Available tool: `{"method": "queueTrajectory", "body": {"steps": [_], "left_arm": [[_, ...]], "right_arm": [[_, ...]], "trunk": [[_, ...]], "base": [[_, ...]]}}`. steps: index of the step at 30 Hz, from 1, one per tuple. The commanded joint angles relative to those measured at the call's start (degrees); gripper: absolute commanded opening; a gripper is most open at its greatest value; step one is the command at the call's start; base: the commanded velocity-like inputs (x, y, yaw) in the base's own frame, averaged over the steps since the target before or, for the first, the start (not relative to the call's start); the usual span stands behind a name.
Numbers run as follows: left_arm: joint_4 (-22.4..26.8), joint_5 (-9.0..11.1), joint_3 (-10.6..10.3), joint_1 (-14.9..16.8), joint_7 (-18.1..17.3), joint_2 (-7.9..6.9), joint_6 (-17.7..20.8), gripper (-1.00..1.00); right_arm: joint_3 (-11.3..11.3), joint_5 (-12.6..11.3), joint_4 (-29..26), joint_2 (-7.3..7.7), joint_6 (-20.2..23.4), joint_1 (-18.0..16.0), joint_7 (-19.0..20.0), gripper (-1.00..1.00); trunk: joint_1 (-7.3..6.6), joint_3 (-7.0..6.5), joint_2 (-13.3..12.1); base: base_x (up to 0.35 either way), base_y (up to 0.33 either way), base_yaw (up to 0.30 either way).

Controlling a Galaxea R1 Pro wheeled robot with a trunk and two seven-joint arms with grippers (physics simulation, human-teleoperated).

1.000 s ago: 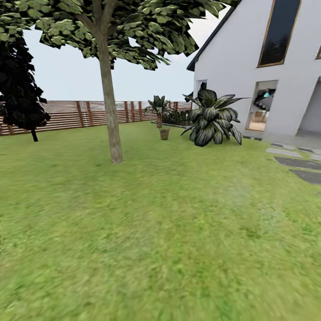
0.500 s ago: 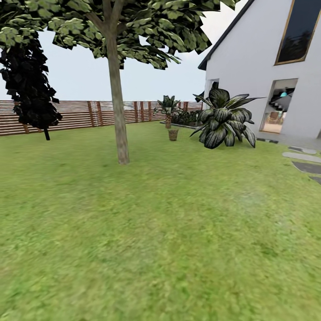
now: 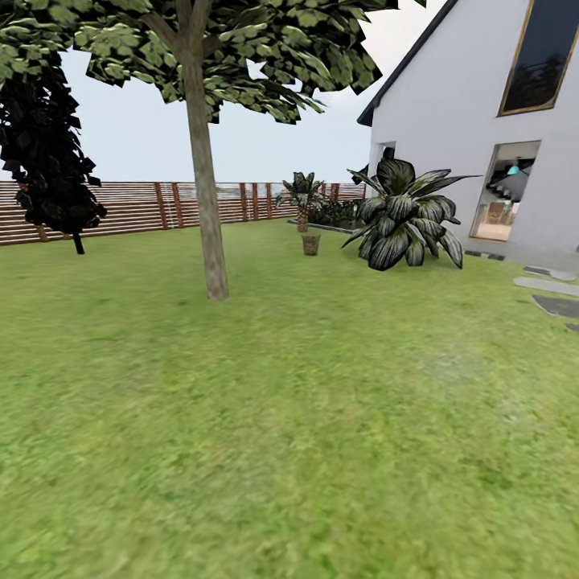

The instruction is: Take the three Easter eggs out of the wicker basket on the lawn in the garden, then place them on the lawn next to a single tree (choose any tree) so that all three eggs are next to the same tree and none are left in the basket.

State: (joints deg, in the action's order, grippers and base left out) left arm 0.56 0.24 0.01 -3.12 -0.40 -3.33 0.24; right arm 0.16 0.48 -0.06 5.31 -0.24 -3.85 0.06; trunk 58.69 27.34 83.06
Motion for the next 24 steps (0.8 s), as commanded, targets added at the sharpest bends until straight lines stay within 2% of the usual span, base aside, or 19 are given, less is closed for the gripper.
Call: {"method": "queueTrajectory", "body": {"steps": [1,6,13,24], "left_arm": [[0.06,0.03,0.0,0.01,-0.04,-0.01,0.03,1.0],[0.06,0.03,0.01,0.03,-0.04,-0.01,0.03,1.0],[0.06,0.03,0.0,0.04,-0.04,-0.01,0.03,1.0],[0.06,0.03,0.01,0.01,-0.04,-0.01,0.03,1.0]], "right_arm": [[0.01,0.05,-0.01,-0.01,-0.02,-0.02,0.0,1.0],[0.01,0.07,0.02,-0.05,-0.02,-0.02,-0.04,1.0],[0.01,0.1,0.06,-0.08,-0.02,-0.02,-0.02,1.0],[0.01,0.09,0.06,-0.03,-0.02,-0.02,-0.03,1.0]], "trunk": [[0.03,0.04,0.02],[0.03,0.04,0.02],[0.03,0.04,0.02],[0.03,0.04,0.02]], "base": [[0.333,-0.123,0.0],[0.333,-0.123,0.014],[0.333,-0.123,0.165],[0.333,-0.123,0.012]]}}
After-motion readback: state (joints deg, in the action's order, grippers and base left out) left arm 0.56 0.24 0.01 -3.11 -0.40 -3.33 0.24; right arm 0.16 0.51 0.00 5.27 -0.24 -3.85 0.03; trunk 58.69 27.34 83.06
